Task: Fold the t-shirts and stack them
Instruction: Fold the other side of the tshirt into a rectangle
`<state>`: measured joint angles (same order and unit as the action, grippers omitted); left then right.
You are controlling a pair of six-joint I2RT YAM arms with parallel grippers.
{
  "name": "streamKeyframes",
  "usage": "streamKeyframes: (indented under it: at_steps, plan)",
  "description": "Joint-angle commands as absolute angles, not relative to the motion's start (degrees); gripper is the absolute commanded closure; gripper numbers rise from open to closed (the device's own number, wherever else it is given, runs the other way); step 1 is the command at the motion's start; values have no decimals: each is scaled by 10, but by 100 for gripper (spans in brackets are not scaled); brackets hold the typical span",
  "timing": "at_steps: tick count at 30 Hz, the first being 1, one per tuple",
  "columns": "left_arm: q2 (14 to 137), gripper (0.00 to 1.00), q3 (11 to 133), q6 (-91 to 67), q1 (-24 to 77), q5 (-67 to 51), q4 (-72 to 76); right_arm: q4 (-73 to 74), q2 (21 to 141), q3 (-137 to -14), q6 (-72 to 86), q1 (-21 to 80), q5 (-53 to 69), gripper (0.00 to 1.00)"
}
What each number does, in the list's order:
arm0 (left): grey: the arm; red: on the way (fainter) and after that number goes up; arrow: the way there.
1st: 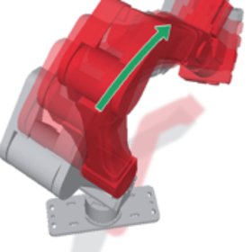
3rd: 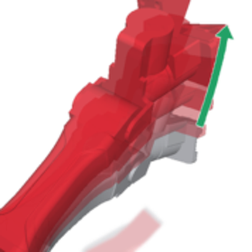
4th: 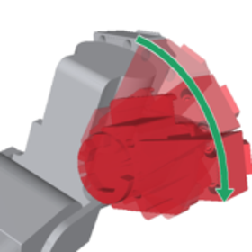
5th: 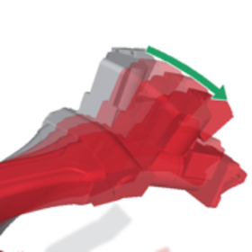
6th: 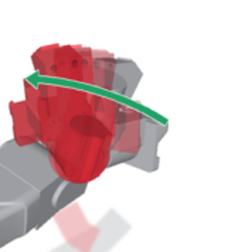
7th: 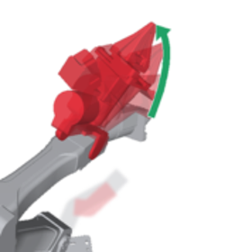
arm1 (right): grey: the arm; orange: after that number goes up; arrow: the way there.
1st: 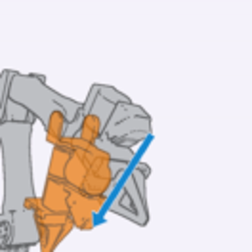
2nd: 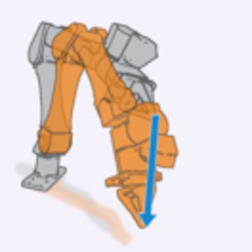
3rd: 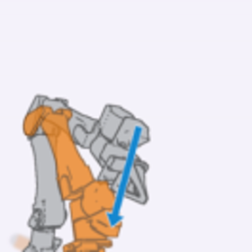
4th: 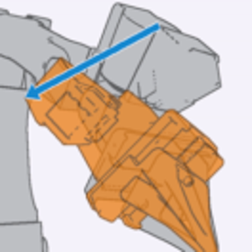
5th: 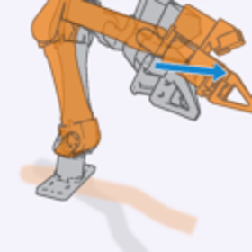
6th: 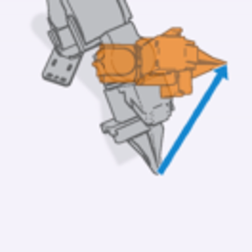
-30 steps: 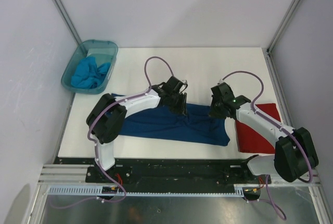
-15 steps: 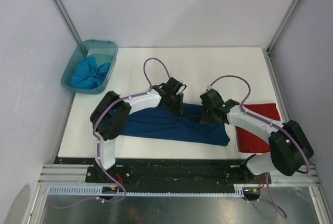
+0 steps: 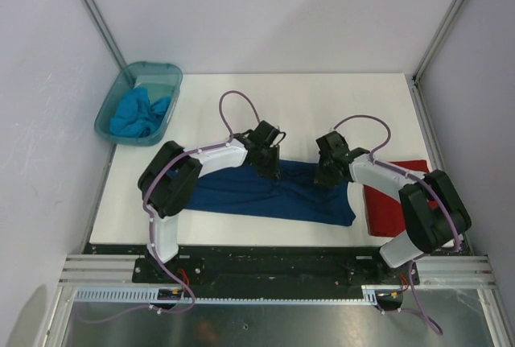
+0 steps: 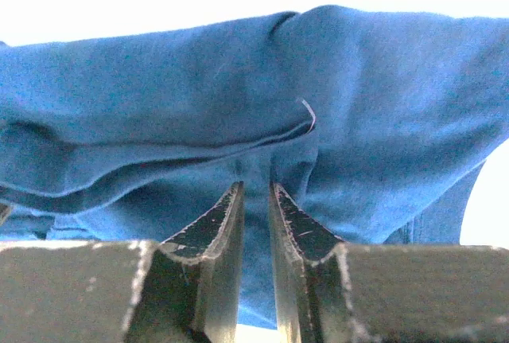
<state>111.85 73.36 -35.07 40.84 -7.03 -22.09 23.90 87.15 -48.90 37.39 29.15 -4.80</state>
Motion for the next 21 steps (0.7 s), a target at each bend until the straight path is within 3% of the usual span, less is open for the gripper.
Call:
streamKeyframes:
  at_steps: [1, 6, 12, 21]
  plan:
    - [1071, 73, 718, -339, 402, -55, -227, 224, 895, -525, 363, 281, -52, 75]
    - [1031, 65, 709, -326, 397, -61, -230, 241, 919, -526, 369, 272, -63, 64]
    - [1009, 62, 715, -320, 401, -104, -232, 241, 899, -531, 373, 264, -66, 54]
    - [1062, 68, 779, -334, 425, -154, -227, 296, 827, -538, 399, 284, -88, 56]
